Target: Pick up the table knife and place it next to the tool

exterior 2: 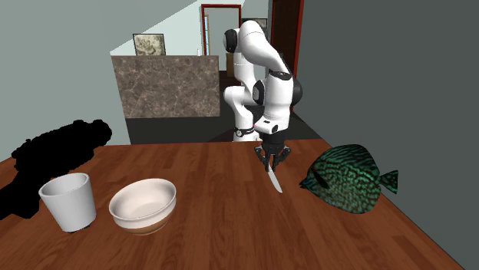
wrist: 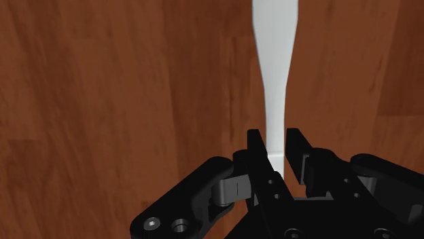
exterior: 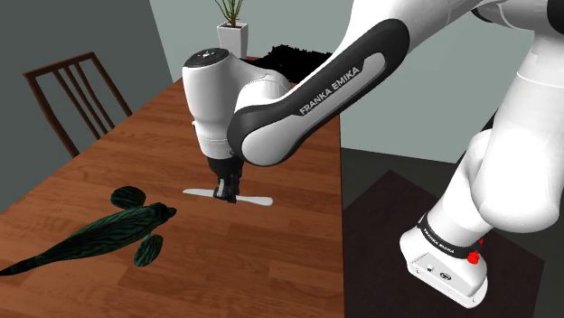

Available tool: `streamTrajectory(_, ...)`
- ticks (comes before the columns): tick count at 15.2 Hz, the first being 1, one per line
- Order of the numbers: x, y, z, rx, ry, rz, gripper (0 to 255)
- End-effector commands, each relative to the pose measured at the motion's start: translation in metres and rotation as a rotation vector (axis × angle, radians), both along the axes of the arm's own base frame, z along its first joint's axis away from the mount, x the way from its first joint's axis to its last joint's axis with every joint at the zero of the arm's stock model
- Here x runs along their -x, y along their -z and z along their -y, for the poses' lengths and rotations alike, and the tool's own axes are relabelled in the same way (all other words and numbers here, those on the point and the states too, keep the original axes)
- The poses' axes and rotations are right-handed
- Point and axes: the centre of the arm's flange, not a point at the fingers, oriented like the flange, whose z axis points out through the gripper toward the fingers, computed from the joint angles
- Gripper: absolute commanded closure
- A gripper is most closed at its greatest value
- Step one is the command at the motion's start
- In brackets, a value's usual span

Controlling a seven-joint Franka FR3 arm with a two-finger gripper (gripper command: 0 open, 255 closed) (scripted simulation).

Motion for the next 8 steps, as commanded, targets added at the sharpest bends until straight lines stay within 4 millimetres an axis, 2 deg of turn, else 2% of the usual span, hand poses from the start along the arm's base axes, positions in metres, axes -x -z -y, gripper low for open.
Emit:
streamTrajectory(1,-0.002,0.002,0.002,0.003,0.004,-0.002,255)
streamTrajectory(5,-0.001,0.001,0.002,0.003,0.004,-0.002,255)
streamTrajectory(8,-0.001,-0.015,0.002,0.003,0.004,-0.002,255)
